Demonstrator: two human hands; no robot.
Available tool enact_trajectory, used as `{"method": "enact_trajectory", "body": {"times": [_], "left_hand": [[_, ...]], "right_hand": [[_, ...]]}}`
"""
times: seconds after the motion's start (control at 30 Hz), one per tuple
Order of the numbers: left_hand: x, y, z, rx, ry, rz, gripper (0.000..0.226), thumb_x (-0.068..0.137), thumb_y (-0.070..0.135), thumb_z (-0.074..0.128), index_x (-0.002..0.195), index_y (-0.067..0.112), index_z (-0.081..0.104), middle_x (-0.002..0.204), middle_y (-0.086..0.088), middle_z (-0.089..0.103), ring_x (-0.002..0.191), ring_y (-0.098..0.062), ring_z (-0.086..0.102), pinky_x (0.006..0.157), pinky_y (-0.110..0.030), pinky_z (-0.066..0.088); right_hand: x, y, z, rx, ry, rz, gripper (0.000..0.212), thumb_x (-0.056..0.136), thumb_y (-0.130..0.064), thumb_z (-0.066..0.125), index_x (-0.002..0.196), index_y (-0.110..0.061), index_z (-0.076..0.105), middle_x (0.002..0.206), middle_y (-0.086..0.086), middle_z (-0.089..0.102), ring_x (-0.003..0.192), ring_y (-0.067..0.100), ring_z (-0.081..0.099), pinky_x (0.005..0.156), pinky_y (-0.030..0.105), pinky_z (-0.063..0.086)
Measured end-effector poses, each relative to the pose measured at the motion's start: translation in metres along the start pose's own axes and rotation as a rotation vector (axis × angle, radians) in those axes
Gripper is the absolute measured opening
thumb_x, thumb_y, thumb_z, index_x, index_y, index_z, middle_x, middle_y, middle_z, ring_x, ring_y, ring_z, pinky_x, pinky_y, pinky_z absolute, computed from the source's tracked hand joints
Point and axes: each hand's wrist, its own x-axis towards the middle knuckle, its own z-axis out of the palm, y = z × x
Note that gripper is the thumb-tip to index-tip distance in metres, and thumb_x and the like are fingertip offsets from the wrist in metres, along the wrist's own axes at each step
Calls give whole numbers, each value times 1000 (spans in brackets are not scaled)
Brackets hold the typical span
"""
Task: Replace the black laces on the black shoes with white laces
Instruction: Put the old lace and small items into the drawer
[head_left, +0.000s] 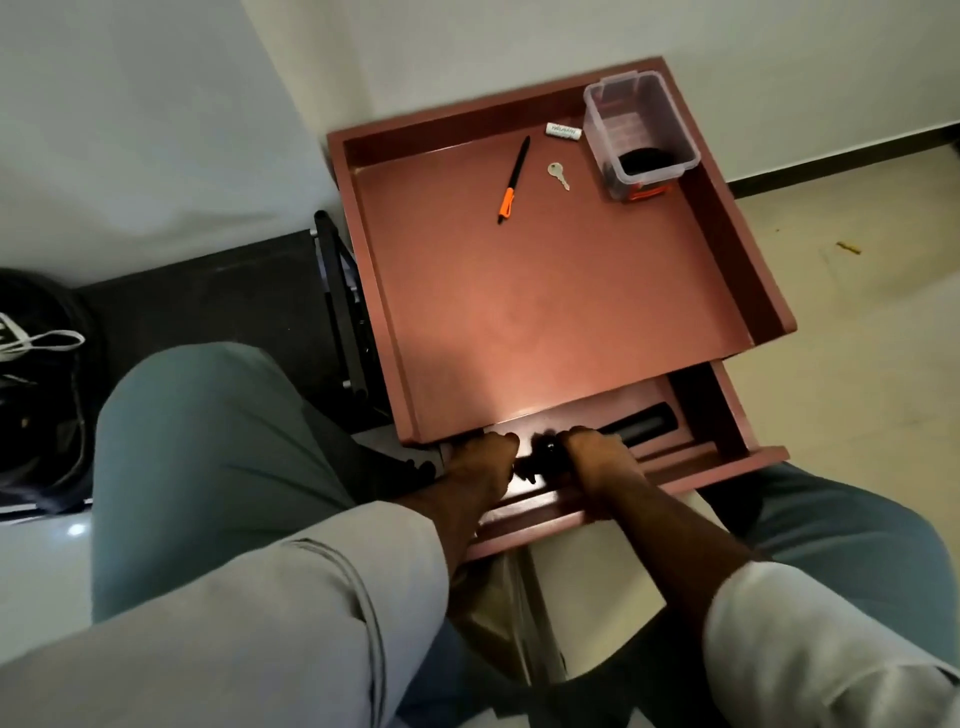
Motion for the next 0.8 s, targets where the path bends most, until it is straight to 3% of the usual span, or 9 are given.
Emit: {"method": "enact_trajectory", "body": {"times": [0.07,0.13,0.2,0.27,0.33,0.37,0.57,0.67,0.8], "left_hand": [[10,-7,-2,125,-32,34,24,97,18,50,118,12,58,124,-11,62,95,-16,61,66,-22,45],[11,-5,-8,-49,-32,-26,40,100,31,46,131,8,56,135,-14,57,79,1,51,46,-9,40],[16,-6,-7,-118,-124,18,42,101,32,44,133,7,54,136,-14,56,74,-2,51,39,-5,35],[24,-7,-3,147,-177,158,32,100,19,47,128,5,55,129,-16,60,94,-19,62,55,-9,40],[29,-5,-3,71,-219,50,28,96,11,53,123,4,55,126,-17,60,110,-28,60,83,-23,44],[29,-4,-2,58,-208,17,29,96,11,54,124,4,54,126,-17,60,113,-29,59,89,-29,44],[19,1,7,286,-150,8,31,100,13,42,127,13,57,130,-7,60,119,-29,58,91,-41,49],[17,-1,-3,179,-215,0,33,97,13,48,128,21,59,132,-3,59,121,-26,56,94,-40,50],[3,16,-38,12,-210,48,32,95,11,53,126,8,56,129,-10,59,116,-29,58,88,-37,49]], "right_hand": [[13,-7,4,-59,-21,9,30,92,-22,57,121,-14,55,122,8,61,109,29,61,89,36,48],[25,-12,10,-66,-44,-11,29,96,-21,48,124,-12,51,121,13,59,109,32,61,87,38,48],[36,-14,15,-55,-56,-38,30,97,-21,46,126,-14,49,119,14,59,106,33,61,82,36,48],[42,-15,19,-44,-94,-40,28,96,-17,47,123,-12,51,120,14,59,108,33,61,86,37,48],[45,-12,23,-39,-132,-24,28,96,-14,46,124,-10,52,123,15,58,110,33,60,90,39,48],[45,-12,24,-41,-139,-6,29,97,-12,44,125,-9,51,124,15,58,112,34,59,92,39,48],[33,-16,21,-25,-172,41,32,101,-11,36,129,-6,51,128,17,58,117,33,57,97,39,43],[23,-19,11,14,-165,78,31,99,-9,39,126,-3,53,127,19,59,117,33,57,99,39,43],[-3,-22,-7,107,-25,41,26,96,-14,48,118,-5,60,115,16,64,105,33,62,89,37,49]]}}
